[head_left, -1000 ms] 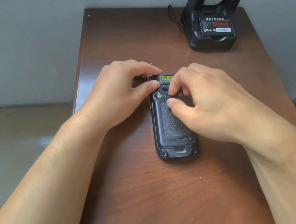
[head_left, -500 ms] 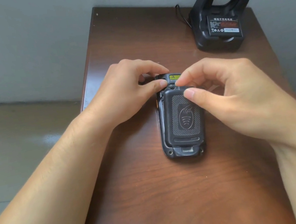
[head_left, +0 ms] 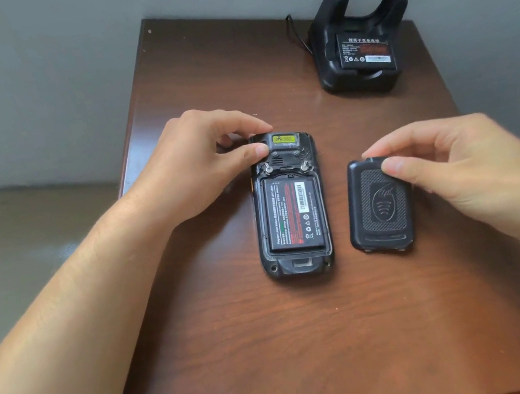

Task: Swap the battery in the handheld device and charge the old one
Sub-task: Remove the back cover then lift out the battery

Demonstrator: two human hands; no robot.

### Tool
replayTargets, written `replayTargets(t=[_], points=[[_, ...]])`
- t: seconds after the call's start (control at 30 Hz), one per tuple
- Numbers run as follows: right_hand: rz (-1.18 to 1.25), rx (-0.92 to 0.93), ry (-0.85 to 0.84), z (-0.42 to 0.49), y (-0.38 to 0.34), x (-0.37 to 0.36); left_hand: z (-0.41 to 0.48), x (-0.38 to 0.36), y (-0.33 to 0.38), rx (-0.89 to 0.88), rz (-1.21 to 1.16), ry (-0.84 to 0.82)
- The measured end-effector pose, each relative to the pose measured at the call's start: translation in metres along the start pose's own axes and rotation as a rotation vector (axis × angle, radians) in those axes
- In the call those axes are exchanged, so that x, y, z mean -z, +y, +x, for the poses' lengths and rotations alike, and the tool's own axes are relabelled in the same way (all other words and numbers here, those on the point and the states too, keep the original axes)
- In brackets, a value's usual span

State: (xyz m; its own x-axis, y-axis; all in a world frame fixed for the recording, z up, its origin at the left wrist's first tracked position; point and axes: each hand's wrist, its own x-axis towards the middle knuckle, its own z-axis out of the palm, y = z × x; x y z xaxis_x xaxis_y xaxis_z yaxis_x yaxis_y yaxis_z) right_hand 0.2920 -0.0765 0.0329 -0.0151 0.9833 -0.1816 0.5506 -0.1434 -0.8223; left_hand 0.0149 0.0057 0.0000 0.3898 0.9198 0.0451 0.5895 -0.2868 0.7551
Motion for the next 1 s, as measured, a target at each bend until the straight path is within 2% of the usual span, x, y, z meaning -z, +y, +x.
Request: replayTargets(t=[0.27,0.43,0.67,0.77,0.9,1.0], points=[[-0.290,0.013,0.032,-0.001,0.019,-0.002,0.000,-0.001,-0.001,-0.015,0.010,-0.001],[-0.381,0.036,0.025,-0.003,0.019,-0.004,0.003,-0.001,-0.003,0.009,-0.013,-0.011],[-0.332,0.060,0.075,-0.006,0.015,-0.002,0.002,-0.001,-0.003,0.010,-0.022,-0.006],[-0.273,0.183,0.110,-0.008,-0.010,-0.008,0.002,-0.001,-0.002,0.011,-0.023,-0.004],[-0.370,0.381,-0.064,-0.008,-0.040,-0.036,0.002,-0.001,-0.001,0.011,-0.009,-0.002],[-0.457,0.415,-0.198,-0.005,-0.039,-0.052,0.002,-0.002,-0.001,0.010,0.001,0.001]])
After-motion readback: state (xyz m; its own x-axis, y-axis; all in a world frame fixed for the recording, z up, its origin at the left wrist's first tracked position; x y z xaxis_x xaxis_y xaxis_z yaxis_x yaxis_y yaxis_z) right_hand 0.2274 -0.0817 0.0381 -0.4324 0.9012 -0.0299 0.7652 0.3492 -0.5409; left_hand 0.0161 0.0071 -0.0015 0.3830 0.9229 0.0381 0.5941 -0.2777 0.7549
